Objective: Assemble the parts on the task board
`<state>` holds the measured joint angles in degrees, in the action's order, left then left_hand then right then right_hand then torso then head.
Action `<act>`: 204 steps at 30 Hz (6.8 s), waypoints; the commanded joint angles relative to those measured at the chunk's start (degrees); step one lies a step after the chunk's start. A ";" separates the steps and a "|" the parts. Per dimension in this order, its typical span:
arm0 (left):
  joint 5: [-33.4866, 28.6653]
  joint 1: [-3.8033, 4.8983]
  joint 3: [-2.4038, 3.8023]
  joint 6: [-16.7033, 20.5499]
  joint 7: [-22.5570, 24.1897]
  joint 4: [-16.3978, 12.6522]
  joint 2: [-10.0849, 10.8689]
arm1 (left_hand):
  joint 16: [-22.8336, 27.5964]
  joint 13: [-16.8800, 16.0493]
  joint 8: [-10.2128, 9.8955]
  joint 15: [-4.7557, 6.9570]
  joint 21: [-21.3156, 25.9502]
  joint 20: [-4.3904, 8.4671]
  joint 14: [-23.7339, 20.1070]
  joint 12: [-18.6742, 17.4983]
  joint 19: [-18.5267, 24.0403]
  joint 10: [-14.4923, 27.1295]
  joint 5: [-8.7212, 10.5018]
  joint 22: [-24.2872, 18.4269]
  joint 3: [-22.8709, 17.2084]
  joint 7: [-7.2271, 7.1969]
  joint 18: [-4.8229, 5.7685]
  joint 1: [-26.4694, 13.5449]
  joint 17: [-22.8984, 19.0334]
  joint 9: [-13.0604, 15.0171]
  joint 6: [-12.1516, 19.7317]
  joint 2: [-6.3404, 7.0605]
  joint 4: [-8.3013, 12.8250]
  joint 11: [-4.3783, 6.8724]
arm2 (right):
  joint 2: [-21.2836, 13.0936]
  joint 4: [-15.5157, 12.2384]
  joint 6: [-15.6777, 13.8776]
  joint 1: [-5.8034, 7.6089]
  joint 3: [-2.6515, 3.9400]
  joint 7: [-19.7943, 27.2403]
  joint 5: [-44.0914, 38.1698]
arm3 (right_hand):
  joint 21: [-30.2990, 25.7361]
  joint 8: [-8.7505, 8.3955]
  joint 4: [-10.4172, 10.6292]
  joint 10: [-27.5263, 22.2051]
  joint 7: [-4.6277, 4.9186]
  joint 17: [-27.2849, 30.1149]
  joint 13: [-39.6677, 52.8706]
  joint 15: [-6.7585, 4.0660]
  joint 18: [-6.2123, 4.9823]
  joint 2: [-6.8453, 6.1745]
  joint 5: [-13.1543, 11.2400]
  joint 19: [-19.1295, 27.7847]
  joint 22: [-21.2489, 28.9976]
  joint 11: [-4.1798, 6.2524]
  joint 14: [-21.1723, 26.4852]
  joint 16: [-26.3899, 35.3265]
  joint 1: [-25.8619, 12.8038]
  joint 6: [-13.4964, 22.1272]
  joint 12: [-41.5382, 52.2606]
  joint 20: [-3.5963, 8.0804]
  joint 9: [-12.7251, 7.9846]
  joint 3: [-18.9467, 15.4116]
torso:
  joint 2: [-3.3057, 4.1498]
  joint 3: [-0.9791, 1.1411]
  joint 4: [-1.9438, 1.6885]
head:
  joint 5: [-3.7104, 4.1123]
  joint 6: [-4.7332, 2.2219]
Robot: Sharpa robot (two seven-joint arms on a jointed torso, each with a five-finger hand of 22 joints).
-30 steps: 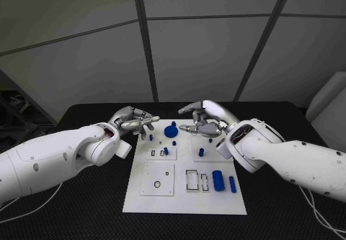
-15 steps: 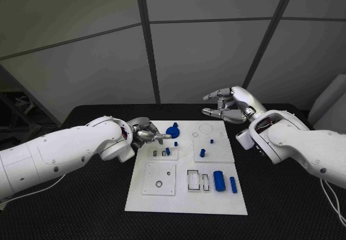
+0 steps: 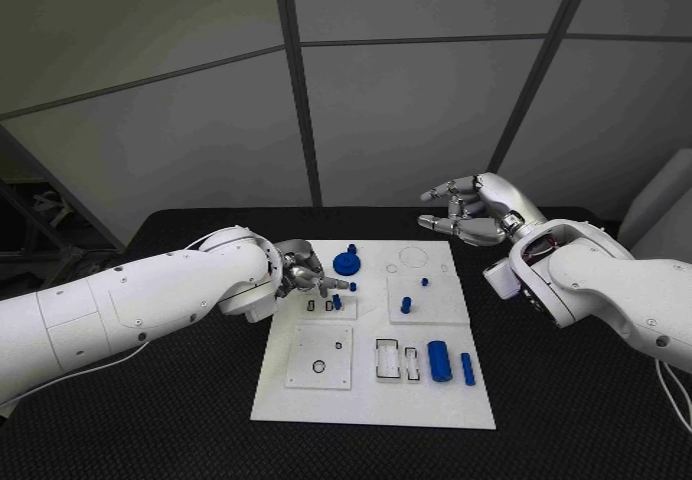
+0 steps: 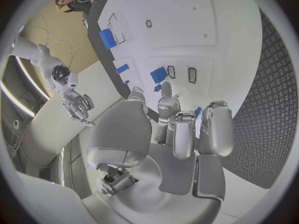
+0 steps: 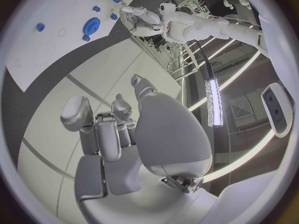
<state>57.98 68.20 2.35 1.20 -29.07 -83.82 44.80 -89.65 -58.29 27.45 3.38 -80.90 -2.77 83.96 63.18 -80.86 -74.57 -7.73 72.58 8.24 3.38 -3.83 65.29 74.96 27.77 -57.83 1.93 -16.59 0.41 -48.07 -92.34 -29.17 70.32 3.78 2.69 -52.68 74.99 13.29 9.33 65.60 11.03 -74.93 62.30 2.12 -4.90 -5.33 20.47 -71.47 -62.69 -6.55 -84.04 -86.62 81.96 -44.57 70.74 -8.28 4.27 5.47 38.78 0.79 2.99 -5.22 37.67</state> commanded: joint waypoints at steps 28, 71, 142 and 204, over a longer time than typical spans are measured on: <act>2.46 0.61 0.02 -5.85 -2.57 3.45 -3.37 | -0.35 -0.07 1.78 0.50 -0.46 0.23 6.04 0.31 -0.41 0.00 -0.04 0.68 0.52 -0.17 0.30 1.33 15.04 2.29 1.12 -1.25 0.37 0.31 | 1.19 1.11 -0.11 0.11 0.04 -1.79 -0.15 | -0.53 0.49 0.21 -0.10 -0.04 -7.14 -0.15 -0.42 -0.98 0.09 0.49 0.42 0.31 0.49 -3.80 0.49 -0.38 -0.37 -0.38 0.30 -0.03 -0.40 | 0.04 -0.04 -0.02 | -0.16 1.33; 2.46 0.63 -0.09 -7.86 -1.26 4.77 -4.40 | -0.35 0.39 3.27 0.68 -0.20 0.37 6.04 -0.13 -0.03 0.17 -0.67 0.63 0.05 -0.37 0.22 6.19 15.04 5.21 2.12 -3.34 1.90 0.52 | 1.54 1.36 0.08 0.10 0.04 -2.17 -0.15 | -0.63 0.67 0.32 0.08 -0.11 -7.11 -0.10 -0.48 -1.00 0.22 0.66 0.45 0.42 0.57 -3.80 0.54 -0.46 -0.52 -0.31 0.36 -0.04 -0.42 | 0.07 -0.03 -0.07 | 0.25 1.70; 0.09 0.60 -0.14 -3.51 2.70 2.72 -2.15 | -0.35 4.12 1.81 0.77 0.79 0.44 6.04 -4.40 0.46 1.15 0.29 1.33 -37.28 -0.38 0.08 8.63 15.04 9.62 4.23 1.90 10.63 0.65 | 1.63 1.99 0.82 0.09 0.03 -2.73 -0.15 | -0.74 0.97 0.41 0.29 -0.22 -6.96 -0.10 -0.60 -1.01 0.32 0.78 0.43 0.52 0.68 -3.80 0.65 -0.53 -0.81 -0.24 0.47 -0.06 -0.46 | 0.10 -0.02 -0.08 | -0.36 1.90; 4.30 0.41 -0.73 -3.34 0.73 4.13 -2.74 | -0.35 4.78 1.82 0.84 0.67 0.52 6.04 -4.91 0.15 0.95 0.82 1.91 -37.67 -0.52 0.17 4.21 15.04 10.08 3.56 4.42 10.44 0.73 | 1.80 2.30 1.04 0.08 0.03 -2.64 -0.15 | -0.84 1.03 0.43 0.19 -0.24 -6.87 -0.27 -0.63 -1.03 0.31 0.67 0.50 0.66 0.71 -3.78 0.71 -0.55 -0.82 -0.34 0.51 -0.09 -0.50 | 0.05 0.00 -0.02 | -0.49 2.49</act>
<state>61.79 68.56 1.62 -1.77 -28.11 -79.67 42.10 -89.65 -53.42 29.12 3.98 -80.22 -2.37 83.95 58.31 -80.44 -73.44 -7.22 74.43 -29.78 2.87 -3.84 69.88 74.94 37.82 -53.85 6.36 -5.80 0.94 -46.31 -90.02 -28.39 70.30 3.76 -0.24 -52.74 74.45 14.13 9.62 65.61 10.62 -74.90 62.10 1.73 -4.88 -5.10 21.13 -71.24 -62.08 -6.14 -84.04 -86.12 81.73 -44.98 70.74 -8.05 4.23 5.19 38.84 0.79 2.94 -5.74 40.12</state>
